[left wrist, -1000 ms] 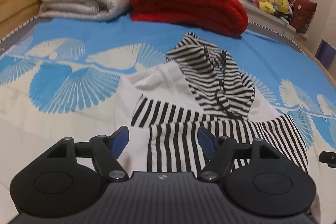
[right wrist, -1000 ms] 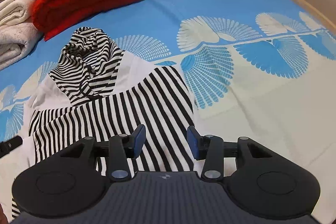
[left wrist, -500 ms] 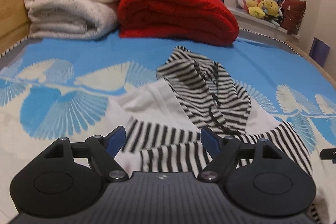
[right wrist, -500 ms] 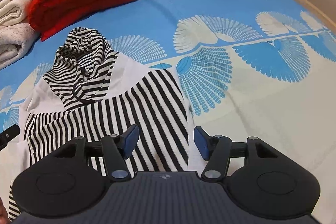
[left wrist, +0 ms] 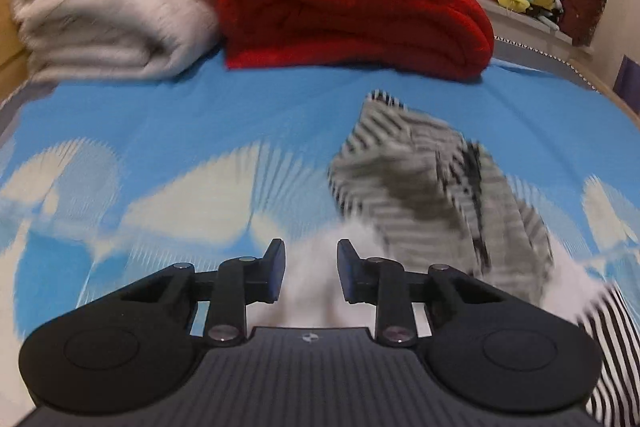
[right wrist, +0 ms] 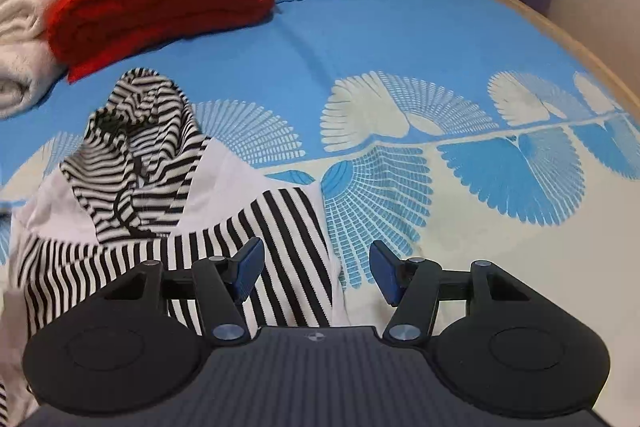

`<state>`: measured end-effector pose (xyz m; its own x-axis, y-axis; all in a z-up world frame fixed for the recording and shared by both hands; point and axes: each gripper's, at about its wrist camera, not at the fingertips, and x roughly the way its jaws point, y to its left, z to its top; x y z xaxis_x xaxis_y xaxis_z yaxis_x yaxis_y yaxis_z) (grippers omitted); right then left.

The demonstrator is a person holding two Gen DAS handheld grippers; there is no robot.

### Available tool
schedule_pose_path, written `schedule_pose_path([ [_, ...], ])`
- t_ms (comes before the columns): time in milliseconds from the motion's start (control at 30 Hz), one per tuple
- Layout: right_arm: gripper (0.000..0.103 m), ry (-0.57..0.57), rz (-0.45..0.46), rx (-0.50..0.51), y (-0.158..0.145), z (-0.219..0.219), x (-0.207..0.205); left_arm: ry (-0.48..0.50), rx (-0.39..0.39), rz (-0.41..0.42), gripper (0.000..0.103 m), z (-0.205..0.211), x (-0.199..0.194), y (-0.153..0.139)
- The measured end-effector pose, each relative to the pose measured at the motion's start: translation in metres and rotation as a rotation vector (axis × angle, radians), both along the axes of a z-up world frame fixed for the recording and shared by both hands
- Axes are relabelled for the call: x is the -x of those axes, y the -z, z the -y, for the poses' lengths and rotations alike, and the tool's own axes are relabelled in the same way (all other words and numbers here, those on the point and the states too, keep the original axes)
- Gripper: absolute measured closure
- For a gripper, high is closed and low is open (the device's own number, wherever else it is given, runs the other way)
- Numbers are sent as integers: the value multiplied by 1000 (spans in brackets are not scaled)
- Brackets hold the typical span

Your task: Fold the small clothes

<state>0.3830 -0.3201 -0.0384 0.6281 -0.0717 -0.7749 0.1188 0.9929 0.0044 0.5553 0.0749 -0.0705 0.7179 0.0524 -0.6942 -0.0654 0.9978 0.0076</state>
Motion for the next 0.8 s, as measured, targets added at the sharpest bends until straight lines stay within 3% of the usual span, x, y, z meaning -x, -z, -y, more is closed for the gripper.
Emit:
schedule_pose_path([
  [133, 43, -63, -22, 46, 4, -7, 0, 18, 21, -4, 71, 10, -88, 1],
  [200, 43, -75, -34, 58, 7, -8, 0, 6, 60, -18, 65, 14, -127, 7],
  [300, 43, -88, -54, 72, 12, -8, -1, -22, 113, -53, 33, 24, -179, 21],
  [333, 43, -89, -61, 71, 14, -7, -2, -37, 115, -67, 29, 28, -193, 26],
  [533, 43, -78, -96, 79, 26, -1, -5, -80, 46, -120, 27, 56, -261, 50],
  [567, 43, -76, -100, 79, 28, 1, -6, -83, 18, -108, 29, 62, -266, 53],
  [633, 43, -71, -102, 85, 28, 2, -6, -69, -5, -118, 52, 69, -271, 60],
  [667, 43, -70, -100, 88, 28, 2, -6, -49, -16, -145, 92, 73, -273, 66],
  [700, 43, -70, -98, 92, 28, 2, -6, -43, -24, -163, 99, 74, -273, 68],
  [800, 43, -76, -98, 93, 27, 1, -6, -13, -64, -91, 100, 83, -254, 52],
])
